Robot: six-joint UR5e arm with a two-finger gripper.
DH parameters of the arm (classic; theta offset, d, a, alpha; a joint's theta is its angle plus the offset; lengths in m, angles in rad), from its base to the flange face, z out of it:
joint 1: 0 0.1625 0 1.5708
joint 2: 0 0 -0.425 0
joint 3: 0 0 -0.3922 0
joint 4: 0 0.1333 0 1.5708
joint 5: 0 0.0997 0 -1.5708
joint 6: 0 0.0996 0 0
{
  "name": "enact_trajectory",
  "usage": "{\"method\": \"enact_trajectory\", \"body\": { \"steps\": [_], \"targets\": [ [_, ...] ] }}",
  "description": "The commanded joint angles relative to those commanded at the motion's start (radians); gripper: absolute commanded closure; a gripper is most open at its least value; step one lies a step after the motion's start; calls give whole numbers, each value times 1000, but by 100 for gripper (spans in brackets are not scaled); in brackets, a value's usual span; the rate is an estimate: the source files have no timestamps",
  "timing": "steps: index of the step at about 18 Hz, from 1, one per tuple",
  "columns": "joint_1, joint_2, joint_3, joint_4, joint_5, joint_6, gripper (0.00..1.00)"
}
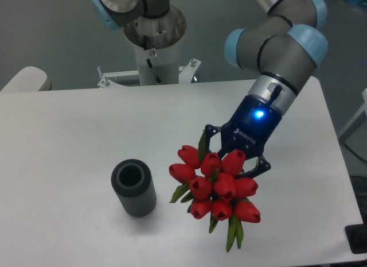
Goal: Pick up the flowers from the table
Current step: 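Raise the gripped tulip bouquet up off the table, blooms hanging down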
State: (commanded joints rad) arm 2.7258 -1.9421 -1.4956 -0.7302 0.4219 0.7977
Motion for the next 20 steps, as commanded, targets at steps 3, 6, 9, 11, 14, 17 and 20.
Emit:
{"method": "enact_trajectory", "body": {
  "steps": [3, 6, 9, 11, 14, 17, 20],
  "targets": [
    [19, 2, -20, 2, -37, 8, 67],
    [25, 17, -31, 5, -37, 11, 67],
    [20, 17, -31, 5, -37, 12, 67],
    [17, 18, -29, 5, -37, 18, 67],
    [14, 15, -25, 5, -37, 21, 67],
    [14, 15, -25, 5, -37, 25, 67],
    [12, 14, -23, 5, -37, 26, 67]
  ]
}}
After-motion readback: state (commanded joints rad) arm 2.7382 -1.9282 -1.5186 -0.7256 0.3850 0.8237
